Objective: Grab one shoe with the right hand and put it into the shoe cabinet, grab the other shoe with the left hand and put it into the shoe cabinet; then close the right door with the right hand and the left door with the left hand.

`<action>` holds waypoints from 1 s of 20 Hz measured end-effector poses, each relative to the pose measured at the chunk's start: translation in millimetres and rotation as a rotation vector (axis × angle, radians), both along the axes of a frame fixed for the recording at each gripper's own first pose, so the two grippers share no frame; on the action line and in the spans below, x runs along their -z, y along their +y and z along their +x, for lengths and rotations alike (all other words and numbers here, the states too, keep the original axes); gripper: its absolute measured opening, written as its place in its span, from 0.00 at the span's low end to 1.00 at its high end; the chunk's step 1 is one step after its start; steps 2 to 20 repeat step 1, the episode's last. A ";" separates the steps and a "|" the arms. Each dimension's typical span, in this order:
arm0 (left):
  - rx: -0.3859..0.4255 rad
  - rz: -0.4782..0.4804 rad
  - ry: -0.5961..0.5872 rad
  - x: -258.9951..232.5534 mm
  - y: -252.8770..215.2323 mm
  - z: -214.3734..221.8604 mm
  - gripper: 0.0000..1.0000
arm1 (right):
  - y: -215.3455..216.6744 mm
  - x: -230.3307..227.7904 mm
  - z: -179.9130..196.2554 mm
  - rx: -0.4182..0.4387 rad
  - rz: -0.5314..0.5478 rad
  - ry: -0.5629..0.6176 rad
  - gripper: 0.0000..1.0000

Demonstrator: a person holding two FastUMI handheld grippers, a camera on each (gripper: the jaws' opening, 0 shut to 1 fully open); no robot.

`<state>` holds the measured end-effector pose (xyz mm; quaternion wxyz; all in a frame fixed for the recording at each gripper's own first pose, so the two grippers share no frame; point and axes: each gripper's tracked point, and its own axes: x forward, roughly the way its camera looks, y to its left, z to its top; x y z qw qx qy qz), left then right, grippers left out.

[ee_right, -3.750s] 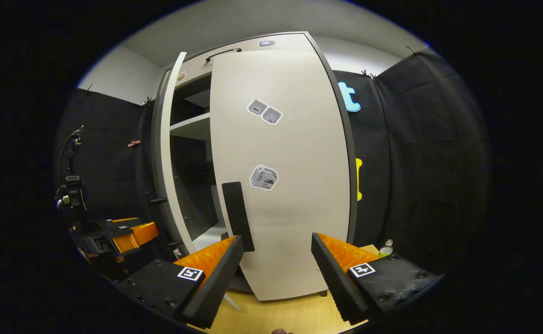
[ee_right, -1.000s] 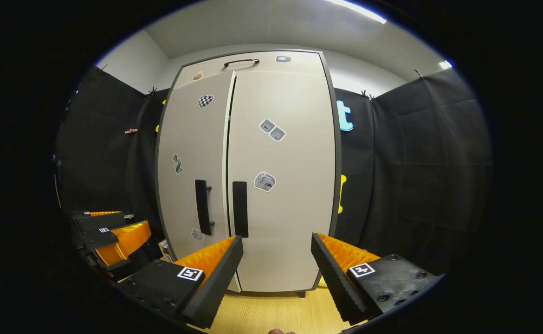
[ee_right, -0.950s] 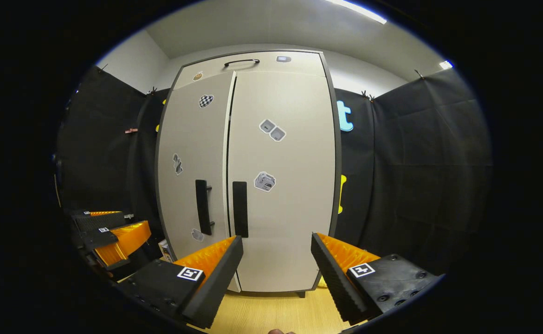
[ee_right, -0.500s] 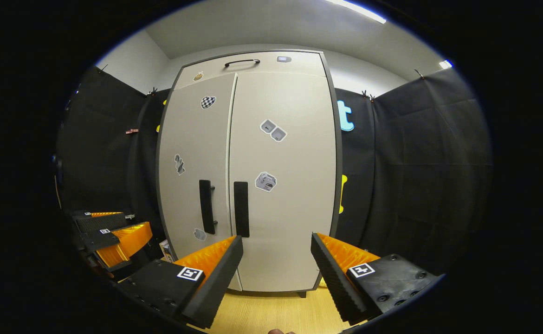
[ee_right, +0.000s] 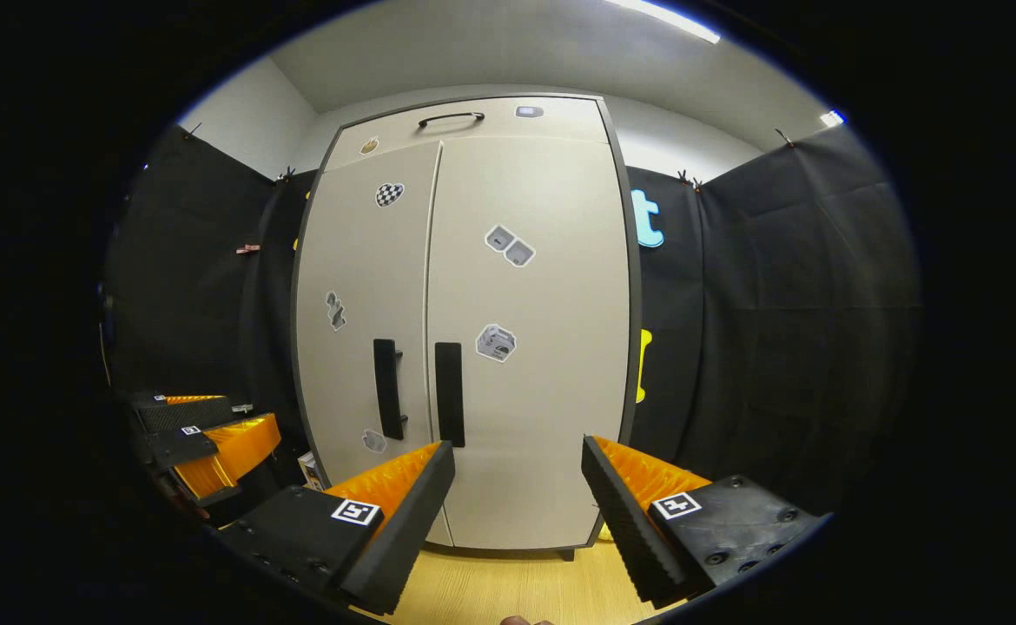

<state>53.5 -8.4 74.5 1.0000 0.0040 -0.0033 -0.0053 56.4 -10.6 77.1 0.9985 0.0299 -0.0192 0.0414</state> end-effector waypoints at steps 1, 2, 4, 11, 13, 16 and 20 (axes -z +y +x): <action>-0.005 0.004 0.000 -0.3 -0.2 -0.6 0.95 | -3.0 1.1 0.7 0.001 0.003 0.002 0.98; -0.005 0.004 0.000 -0.3 -0.2 -0.6 0.95 | -3.0 1.1 0.7 0.001 0.003 0.002 0.98; -0.005 0.004 0.000 -0.3 -0.2 -0.6 0.95 | -3.0 1.1 0.7 0.001 0.003 0.002 0.98; -0.005 0.004 0.000 -0.3 -0.2 -0.6 0.95 | -3.0 1.1 0.7 0.001 0.003 0.002 0.98; -0.005 0.004 0.000 -0.3 -0.2 -0.6 0.95 | -3.0 1.1 0.7 0.001 0.003 0.002 0.98; -0.005 0.004 0.000 -0.3 -0.2 -0.6 0.95 | -3.0 1.1 0.7 0.001 0.003 0.002 0.98; -0.005 0.004 0.000 -0.3 -0.2 -0.6 0.95 | -3.0 1.1 0.7 0.001 0.003 0.002 0.98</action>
